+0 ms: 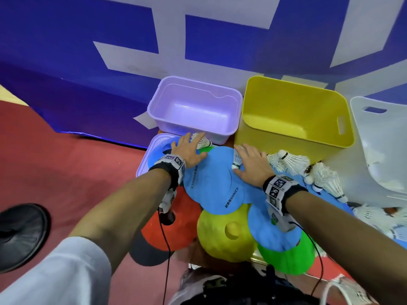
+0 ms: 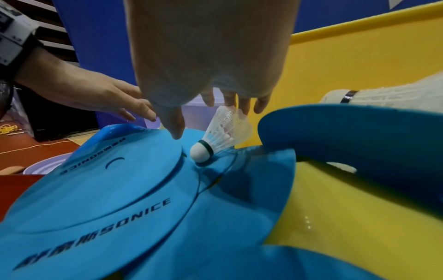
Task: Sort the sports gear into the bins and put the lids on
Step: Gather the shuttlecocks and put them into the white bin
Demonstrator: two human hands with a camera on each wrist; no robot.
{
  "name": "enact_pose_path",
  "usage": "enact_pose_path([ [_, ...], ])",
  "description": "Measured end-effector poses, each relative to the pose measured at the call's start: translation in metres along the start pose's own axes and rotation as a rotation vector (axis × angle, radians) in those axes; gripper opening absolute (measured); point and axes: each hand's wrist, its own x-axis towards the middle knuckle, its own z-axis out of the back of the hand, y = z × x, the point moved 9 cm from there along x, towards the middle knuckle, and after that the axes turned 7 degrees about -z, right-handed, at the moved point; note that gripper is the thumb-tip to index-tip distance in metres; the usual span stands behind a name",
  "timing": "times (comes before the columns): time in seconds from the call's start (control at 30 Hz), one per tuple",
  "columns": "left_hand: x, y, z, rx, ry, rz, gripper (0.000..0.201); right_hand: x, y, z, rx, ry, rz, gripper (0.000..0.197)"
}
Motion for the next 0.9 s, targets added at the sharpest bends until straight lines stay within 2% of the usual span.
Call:
enact_pose_path([
  [0.23, 0.016, 0.0, -0.012, 0.012, 0.063, 0.01, 0.067, 0.003, -0.005, -0.003, 0.016, 0.013, -0.016, 0.078],
  [0.43, 0.027, 0.004, -0.019, 0.014, 0.043, 0.035, 0.064, 0.004, -0.009, -0.005, 0.01, 0.032, -0.025, 0.077],
  [0.67, 0.028, -0.005, -0.015, -0.046, -0.033, -0.017, 0.042, 0.004, -0.011, 0.0, 0.029, 0.02, -0.032, 0.083],
  [0.77, 0.023, -0.008, -0.011, -0.067, -0.062, -0.029, 0.04, 0.005, -0.01, 0.008, 0.031, -0.016, -0.043, 0.076],
  [0.9, 0.012, -0.016, 0.002, -0.089, -0.138, -0.056, 0.039, 0.003, -0.007, 0.012, -0.002, 0.007, -0.037, 0.063],
])
